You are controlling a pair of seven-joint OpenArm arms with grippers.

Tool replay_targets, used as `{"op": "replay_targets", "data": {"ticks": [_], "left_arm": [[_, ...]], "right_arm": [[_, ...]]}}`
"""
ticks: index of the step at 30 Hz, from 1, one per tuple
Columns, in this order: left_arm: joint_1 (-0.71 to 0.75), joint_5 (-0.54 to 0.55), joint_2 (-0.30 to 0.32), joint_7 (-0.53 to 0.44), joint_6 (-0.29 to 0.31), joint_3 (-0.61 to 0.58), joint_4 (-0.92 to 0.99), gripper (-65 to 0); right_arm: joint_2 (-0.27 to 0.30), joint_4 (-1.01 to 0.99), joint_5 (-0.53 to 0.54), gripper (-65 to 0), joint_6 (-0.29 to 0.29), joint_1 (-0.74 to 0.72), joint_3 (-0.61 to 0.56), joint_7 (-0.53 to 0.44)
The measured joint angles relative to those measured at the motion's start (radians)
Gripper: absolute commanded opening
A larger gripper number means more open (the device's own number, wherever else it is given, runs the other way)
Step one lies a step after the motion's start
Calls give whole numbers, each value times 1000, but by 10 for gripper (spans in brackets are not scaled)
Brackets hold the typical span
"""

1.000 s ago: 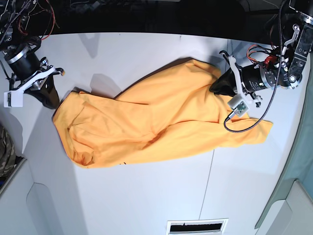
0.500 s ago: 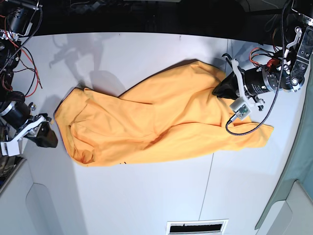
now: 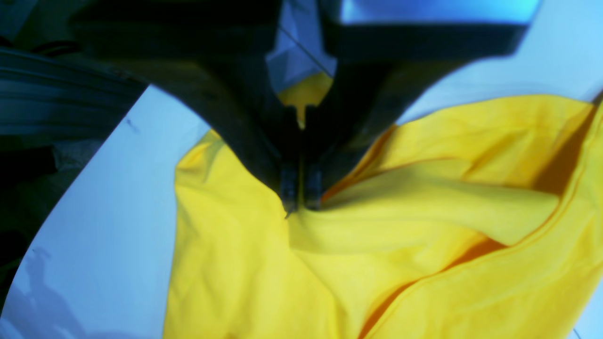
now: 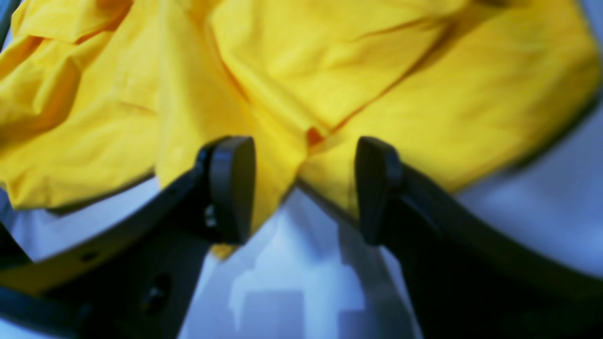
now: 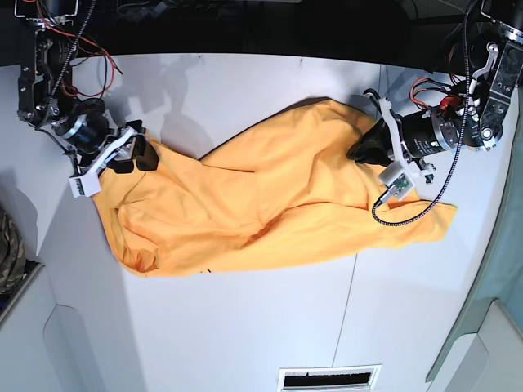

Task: Layout the t-shirt on the table in an organized manner, then fold the t-shirt properly
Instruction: 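Regrasp the shirt edges with both grippers at opposite ends, then drag the shirt end with the right gripper away from the left gripper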

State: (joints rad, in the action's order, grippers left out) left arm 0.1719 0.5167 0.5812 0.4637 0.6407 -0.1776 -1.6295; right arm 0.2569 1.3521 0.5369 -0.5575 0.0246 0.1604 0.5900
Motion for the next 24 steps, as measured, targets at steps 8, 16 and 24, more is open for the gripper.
{"op": "replay_targets", "data": {"ticks": [8, 16, 24], "left_arm": [[0, -1, 0, 0, 0, 0, 0, -650], [3, -1, 0, 1, 0, 0, 0, -650], [6, -1, 3, 16, 40, 0, -2, -650]], "right_arm": [[-89, -26, -48, -316, 3, -16, -17, -29], [-132, -26, -91, -625, 4, -19, -17, -46], [-130, 17, -102, -650, 4, -29, -3, -88]]}}
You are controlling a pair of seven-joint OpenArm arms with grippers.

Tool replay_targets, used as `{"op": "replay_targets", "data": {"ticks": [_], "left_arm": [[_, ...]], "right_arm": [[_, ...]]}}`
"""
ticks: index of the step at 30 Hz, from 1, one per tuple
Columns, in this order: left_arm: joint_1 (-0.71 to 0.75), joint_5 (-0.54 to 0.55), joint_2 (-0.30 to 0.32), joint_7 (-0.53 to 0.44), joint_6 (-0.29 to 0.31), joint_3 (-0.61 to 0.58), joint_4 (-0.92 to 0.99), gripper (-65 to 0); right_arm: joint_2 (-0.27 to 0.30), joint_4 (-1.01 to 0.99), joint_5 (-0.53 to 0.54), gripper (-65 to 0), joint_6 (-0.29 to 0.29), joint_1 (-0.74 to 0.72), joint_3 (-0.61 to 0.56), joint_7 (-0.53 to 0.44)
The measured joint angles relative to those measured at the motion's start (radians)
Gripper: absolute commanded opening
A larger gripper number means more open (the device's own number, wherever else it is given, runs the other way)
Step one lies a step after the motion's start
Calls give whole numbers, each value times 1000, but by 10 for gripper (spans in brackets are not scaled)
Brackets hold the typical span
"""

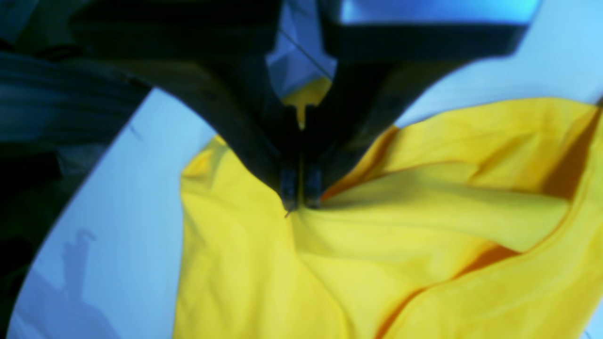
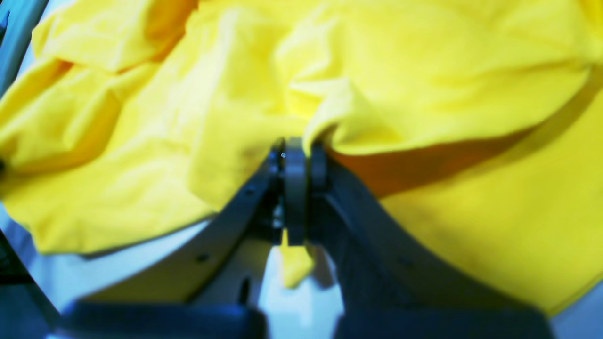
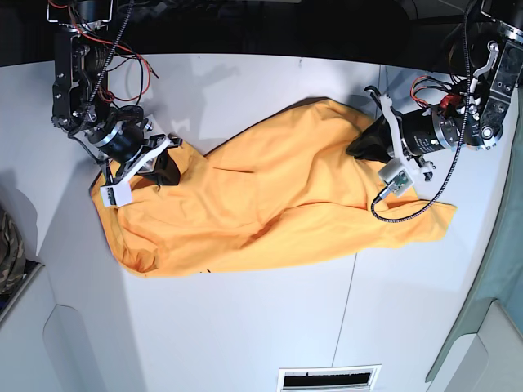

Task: Layout the t-shirt on the table in an organized manner, then fold the t-shirt properly
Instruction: 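Drag the shirt end with the right gripper away from the left gripper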

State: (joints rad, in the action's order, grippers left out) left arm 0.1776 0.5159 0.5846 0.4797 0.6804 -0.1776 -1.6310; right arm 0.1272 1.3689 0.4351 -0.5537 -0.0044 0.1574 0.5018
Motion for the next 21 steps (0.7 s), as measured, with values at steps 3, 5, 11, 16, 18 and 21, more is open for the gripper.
{"op": "replay_targets", "data": {"ticks": [3, 5, 11, 16, 18, 21], "left_arm": [[28, 13, 1, -2, 1, 1, -31, -650], [50, 16, -1, 0, 5, 0, -32, -650], [54, 15, 1, 10, 6, 1, -33, -650], [60, 11, 0, 11, 9, 0, -33, -650], [58, 10, 0, 11, 9, 0, -33, -650], [58, 10, 0, 10, 9, 0, -33, -650]], "right_arm": [[5, 112, 0, -650, -8, -3, 2, -6], [15, 161, 4, -650, -16, -32, 2, -3], [27, 16, -98, -650, -29, -378, 3, -17], [26, -334, -163, -552, 3, -700, 2, -68], [28, -420, -160, -313, 7, -764, 2, -53], [36, -447, -136, -216, 7, -774, 2, 90]]}}
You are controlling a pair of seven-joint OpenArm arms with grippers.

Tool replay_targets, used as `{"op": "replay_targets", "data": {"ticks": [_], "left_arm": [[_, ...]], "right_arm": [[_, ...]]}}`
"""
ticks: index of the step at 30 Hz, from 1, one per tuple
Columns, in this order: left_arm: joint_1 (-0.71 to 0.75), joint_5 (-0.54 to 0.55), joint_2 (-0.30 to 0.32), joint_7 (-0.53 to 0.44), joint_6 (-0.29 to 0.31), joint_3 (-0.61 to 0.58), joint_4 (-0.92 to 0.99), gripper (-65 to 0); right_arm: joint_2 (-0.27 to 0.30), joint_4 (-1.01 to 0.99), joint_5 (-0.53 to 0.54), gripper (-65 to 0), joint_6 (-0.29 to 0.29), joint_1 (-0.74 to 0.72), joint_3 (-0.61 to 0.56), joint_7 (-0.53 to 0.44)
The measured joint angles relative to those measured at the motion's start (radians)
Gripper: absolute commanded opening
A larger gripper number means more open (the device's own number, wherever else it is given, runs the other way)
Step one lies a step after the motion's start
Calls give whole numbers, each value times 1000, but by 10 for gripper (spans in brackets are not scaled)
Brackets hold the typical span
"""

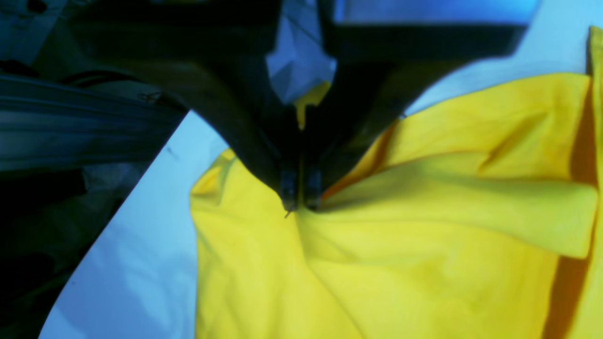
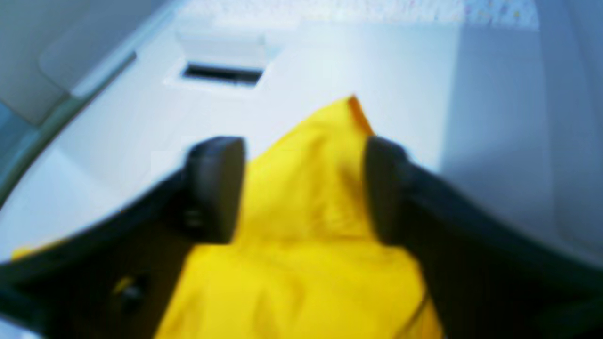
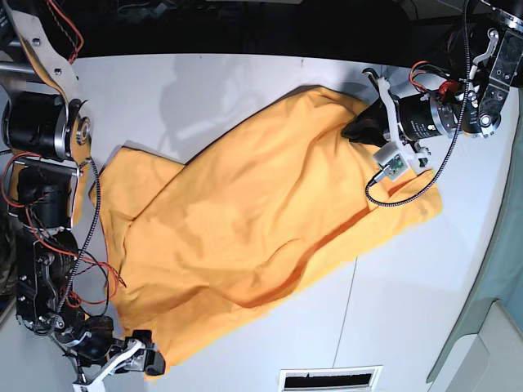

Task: Layout the t-shirt on the table in an organized manner, then fold the t-shirt properly
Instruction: 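Drag the shirt end with the right gripper away from the left gripper, then grasp the shirt ends with both grippers and stretch it flat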

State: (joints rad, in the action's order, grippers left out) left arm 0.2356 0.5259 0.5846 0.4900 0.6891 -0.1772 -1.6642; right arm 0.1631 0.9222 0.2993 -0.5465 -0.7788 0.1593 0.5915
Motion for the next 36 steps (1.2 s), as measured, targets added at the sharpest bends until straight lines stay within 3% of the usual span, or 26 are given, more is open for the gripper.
{"op": "replay_targets", "data": {"ticks": [3, 7, 10, 13, 16, 18, 23, 26, 33, 34, 36], "left_arm": [[0, 2, 0, -1, 0, 0, 0, -650], [-3, -1, 0, 0, -1, 0, 0, -645], [-5, 3, 0, 8, -1, 1, 0, -582], [-3, 21, 6, 11, 0, 2, 0, -464], [-3, 118, 5, 51, 0, 39, 0, -350], [-3, 185, 5, 69, 0, 72, 0, -339], [9, 224, -13, 101, 0, 186, 0, -339], [17, 290, -23, 156, 0, 246, 0, -330], [138, 308, -82, 165, 0, 336, 0, -302], [160, 299, -92, 165, -1, 335, 0, -302], [192, 276, -124, 163, 0, 335, 3, -302]], "right_arm": [[20, 0, 105, -217, 5, 54, 0, 139], [73, 48, 218, -217, 1, 197, 14, 191], [96, 151, 216, -217, 4, 355, 85, 195], [93, 265, 226, -217, 4, 503, 193, 198], [89, 352, 271, -217, 0, 604, 288, 195], [92, 367, 273, -217, -3, 649, 334, 188], [87, 362, 253, -217, 1, 767, 357, 166], [63, 362, 251, -217, 1, 790, 345, 145], [19, 348, 237, -219, -3, 783, 256, 73], [19, 348, 223, -248, -3, 782, 238, 58], [17, 347, 199, -409, -2, 779, 200, 44]]}}
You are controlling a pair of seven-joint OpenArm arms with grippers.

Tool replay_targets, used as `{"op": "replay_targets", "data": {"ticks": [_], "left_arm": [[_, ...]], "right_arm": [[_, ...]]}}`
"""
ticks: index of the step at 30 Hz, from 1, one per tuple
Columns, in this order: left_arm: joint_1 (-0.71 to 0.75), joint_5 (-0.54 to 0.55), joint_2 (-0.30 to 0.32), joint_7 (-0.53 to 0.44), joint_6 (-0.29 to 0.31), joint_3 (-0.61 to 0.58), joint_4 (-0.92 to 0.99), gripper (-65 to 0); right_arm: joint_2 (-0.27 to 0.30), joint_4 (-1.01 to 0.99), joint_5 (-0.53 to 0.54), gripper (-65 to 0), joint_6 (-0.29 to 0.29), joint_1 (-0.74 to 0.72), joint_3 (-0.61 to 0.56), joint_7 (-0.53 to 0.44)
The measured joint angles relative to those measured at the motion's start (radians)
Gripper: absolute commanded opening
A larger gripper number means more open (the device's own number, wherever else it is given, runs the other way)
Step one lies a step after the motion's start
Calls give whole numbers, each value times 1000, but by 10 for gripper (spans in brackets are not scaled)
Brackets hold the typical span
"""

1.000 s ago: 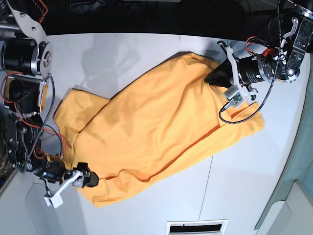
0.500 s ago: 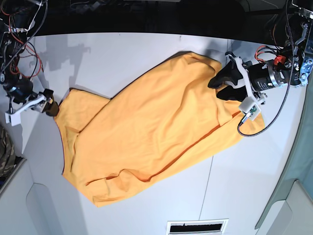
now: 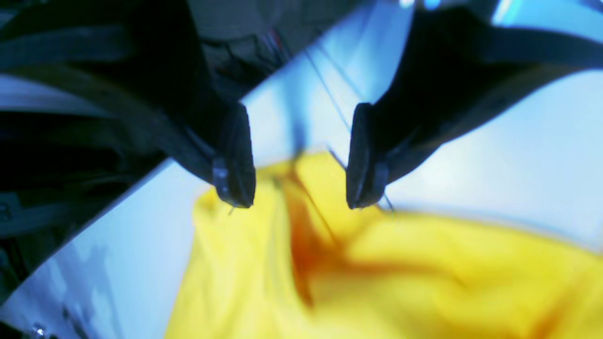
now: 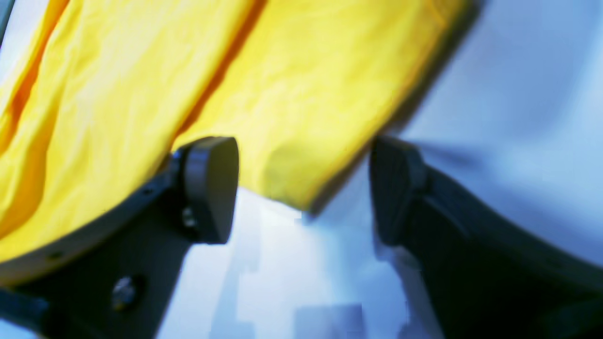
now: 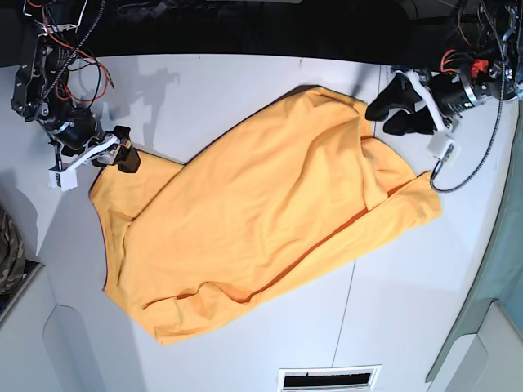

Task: Layout the t-shirt on the table in an organized manner, then fold the t-shirt properly
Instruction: 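Grasp the shirt ends with both grippers and stretch it flat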

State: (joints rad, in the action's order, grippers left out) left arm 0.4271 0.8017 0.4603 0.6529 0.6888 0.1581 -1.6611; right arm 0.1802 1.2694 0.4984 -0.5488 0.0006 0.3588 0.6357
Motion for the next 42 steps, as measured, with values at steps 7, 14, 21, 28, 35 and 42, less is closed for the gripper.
{"op": "replay_targets", "data": {"ticks": [7, 14, 21, 28, 35, 42], "left_arm": [[4, -123, -143, -184, 0, 0, 80, -304], [-86, -139, -180, -182, -3, -10, 143, -498], [-153, -191, -124, -145, -26, -15, 144, -650], [-218, -141, -39, -104, -34, -15, 143, -650], [-235, -171, -34, -95, -46, -43, 143, -628], [-237, -175, -44, -31, -52, -81, 143, -357]], "right_arm": [[-6, 8, -24, -650, -1, -12, 0, -15], [17, 160, 23, -650, -3, -5, 75, 103], [166, 272, 92, -650, -4, 38, 160, 140], [262, 276, 137, -650, -13, 55, 229, 153], [236, 249, 123, -294, 5, 53, 230, 147], [168, 193, 116, -294, 5, 52, 229, 146]]}}
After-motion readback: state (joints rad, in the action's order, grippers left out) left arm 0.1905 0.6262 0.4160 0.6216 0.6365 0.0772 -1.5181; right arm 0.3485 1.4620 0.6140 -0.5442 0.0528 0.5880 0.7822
